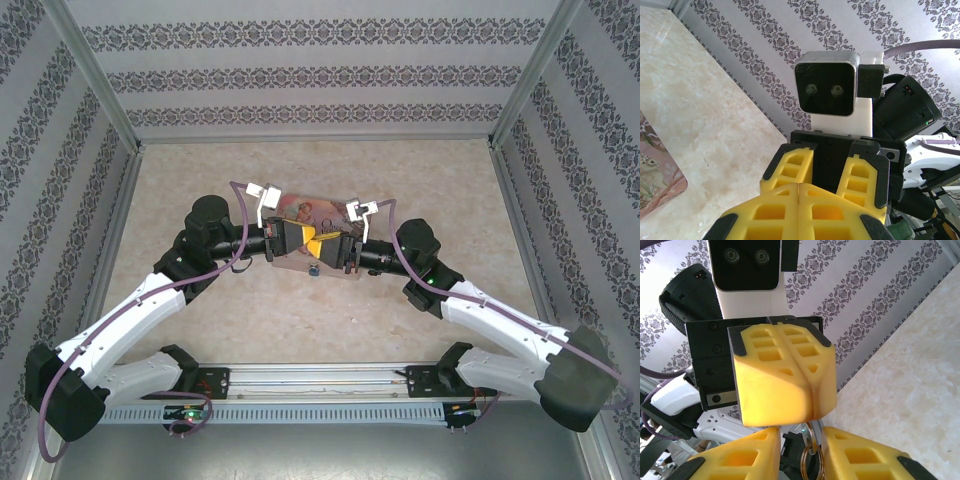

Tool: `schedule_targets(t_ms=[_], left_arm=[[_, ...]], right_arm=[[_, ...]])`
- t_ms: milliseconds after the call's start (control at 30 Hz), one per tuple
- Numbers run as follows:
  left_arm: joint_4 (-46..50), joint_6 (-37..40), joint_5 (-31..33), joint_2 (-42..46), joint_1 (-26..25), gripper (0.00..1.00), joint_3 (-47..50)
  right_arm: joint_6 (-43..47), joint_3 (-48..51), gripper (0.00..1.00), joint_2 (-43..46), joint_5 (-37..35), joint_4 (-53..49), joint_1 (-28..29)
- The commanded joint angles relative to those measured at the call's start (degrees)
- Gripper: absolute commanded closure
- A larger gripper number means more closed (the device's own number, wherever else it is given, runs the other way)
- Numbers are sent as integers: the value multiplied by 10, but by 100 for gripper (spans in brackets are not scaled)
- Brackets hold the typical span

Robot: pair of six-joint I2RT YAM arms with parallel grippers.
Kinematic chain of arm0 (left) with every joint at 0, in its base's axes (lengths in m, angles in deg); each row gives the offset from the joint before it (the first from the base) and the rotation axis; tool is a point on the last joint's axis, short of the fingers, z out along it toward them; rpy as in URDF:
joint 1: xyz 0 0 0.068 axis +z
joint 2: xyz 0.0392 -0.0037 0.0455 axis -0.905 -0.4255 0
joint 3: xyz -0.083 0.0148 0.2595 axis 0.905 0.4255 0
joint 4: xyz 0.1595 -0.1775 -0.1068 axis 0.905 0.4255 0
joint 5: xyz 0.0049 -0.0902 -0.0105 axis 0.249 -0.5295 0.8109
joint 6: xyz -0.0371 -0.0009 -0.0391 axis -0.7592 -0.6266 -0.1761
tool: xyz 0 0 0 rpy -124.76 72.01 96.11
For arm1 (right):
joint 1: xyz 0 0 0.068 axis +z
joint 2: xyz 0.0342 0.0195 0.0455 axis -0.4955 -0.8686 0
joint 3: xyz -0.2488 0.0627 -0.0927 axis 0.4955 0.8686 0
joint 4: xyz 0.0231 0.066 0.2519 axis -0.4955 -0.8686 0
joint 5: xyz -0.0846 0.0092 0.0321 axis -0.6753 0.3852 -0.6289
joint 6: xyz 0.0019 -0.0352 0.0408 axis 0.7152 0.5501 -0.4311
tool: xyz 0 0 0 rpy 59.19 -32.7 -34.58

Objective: Unlock a padlock with a key

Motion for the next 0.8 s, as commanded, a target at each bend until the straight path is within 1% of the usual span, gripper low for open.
schedule_targets(t_ms=[0,233,433,500,533,767], left_arm=[[-14,11,-11,10,7,100,5],[-13,12,-10,9,7,100,5],[-13,13,-11,11,7,100,5],[-12,12,-6,14,8,100,6],[-12,12,-1,17,8,100,7],[-13,9,10,29,14,88,10]], right_arm=[[14,-8,73,15,-8,1,0],[18,-7,82,20,-13,-15,-4],[20,-5,97,20,-19,-22,-4],[25,-3,100,24,-24,-32,-4],[29,-2,100,26,-29,-40,-5],[46,6,100,38,-49,-77,-9]])
